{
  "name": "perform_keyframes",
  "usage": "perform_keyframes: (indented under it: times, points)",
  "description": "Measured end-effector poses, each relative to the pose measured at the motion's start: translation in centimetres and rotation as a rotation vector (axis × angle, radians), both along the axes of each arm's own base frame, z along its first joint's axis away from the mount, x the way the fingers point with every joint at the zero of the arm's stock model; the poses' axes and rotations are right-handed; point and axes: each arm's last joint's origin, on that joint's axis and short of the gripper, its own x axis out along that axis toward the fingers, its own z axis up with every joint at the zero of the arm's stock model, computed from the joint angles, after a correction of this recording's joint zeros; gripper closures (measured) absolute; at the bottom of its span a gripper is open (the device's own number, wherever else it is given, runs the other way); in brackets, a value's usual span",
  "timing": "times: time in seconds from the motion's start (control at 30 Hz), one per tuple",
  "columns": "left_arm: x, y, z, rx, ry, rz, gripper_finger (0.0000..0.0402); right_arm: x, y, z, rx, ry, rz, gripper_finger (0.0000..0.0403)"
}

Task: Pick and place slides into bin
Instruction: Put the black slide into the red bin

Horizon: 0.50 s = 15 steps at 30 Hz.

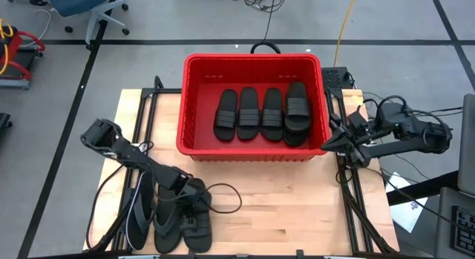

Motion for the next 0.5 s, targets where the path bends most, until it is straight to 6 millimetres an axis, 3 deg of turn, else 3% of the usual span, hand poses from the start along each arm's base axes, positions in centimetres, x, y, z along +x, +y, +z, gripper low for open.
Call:
perform_keyframes:
  times: [0.1, 0.27, 0.3, 0.5]
  points:
    - [0.1, -0.2, -0.1, -0.011, -0.013, -0.013, 0.0162, 0.0, 0.0, 0.0, -0.001, 0.001, 0.002, 0.0403]
    - [0.1, -0.3, 0.2, -0.03, -0.034, -0.028, 0.0352, 0.0, 0.0, 0.0, -0.005, 0.0, 0.003, 0.0403]
    - [0.1, -0.4, 0.4, -0.047, -0.034, -0.03, 0.0375, 0.0, 0.0, 0.0, -0.009, -0.002, 0.003, 0.0403]
    - [0.3, -0.6, 2.0, -0.135, -0.056, 0.026, 0.0394, 0.0, 0.0, 0.0, -0.052, -0.017, 0.01, 0.0403]
